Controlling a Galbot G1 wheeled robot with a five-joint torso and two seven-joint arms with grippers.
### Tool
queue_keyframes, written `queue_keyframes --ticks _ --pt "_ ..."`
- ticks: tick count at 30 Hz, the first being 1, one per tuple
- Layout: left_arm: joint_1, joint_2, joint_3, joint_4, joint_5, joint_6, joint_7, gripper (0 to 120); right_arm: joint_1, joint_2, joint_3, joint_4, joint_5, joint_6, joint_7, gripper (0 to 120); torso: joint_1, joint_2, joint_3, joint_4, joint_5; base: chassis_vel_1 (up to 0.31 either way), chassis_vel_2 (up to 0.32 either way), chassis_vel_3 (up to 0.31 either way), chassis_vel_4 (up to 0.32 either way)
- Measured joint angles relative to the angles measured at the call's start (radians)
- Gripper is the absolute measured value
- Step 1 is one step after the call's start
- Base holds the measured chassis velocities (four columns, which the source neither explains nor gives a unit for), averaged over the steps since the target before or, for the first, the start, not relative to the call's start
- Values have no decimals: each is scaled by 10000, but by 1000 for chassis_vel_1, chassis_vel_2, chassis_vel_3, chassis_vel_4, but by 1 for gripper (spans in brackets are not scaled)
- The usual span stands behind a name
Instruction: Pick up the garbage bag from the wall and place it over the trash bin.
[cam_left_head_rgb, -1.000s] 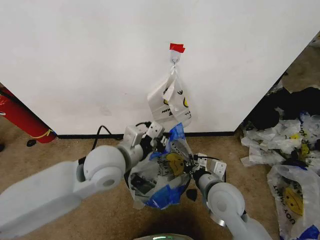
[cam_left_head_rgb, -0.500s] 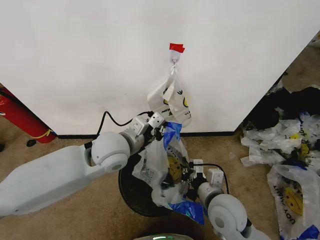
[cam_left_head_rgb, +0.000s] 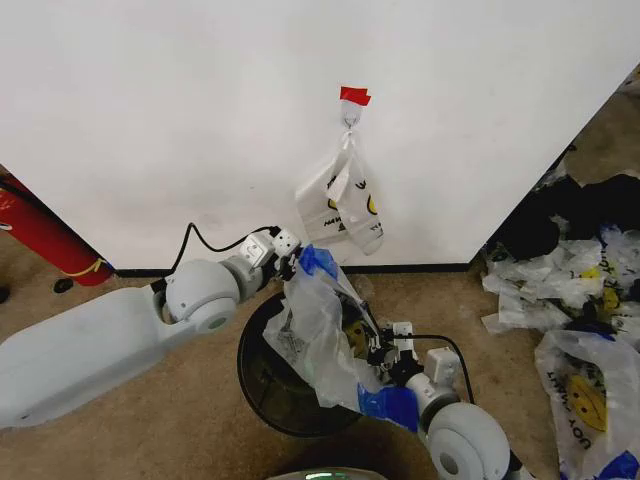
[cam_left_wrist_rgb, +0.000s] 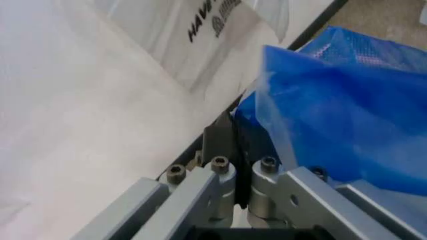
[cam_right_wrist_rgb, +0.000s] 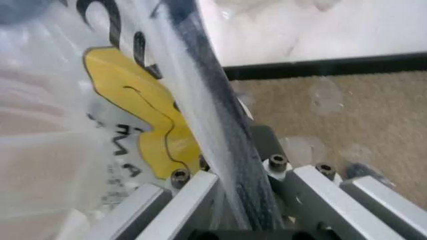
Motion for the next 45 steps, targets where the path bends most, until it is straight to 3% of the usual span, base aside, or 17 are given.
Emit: queue_keyframes --ticks 9,15,23,28,33,45 --pt "-608 -371 242 139 -155 366 -34 0 -281 -138 56 -10 -935 691 -1143 0 0 3 0 -6 3 0 0 0 0" --pt "-319 -141 210 270 229 758 -82 0 -363 -183 94 -57 -1190 951 -1448 0 0 3 0 0 1 0 0 0 0" --pt "942 552 -903 -18 302 817 26 0 -253 -224 198 -101 -738 905 -1197 0 0 3 -1 0 -1 0 0 0 0" --pt "1409 626 -1395 -225 -25 860 -93 0 -119 -195 202 -205 -640 859 -1046 0 0 2 0 0 -2 0 0 0 0" --pt "1807 606 -2400 -730 -684 1054 -463 22 -8 21 198 -456 -425 718 -685 0 0 3 0 -3 4 0 0 0 0" --pt "3139 1014 -4374 -1351 -842 1173 -634 62 127 243 231 -517 32 540 -363 0 -1 1 -1 0 0 0 0 0 0"
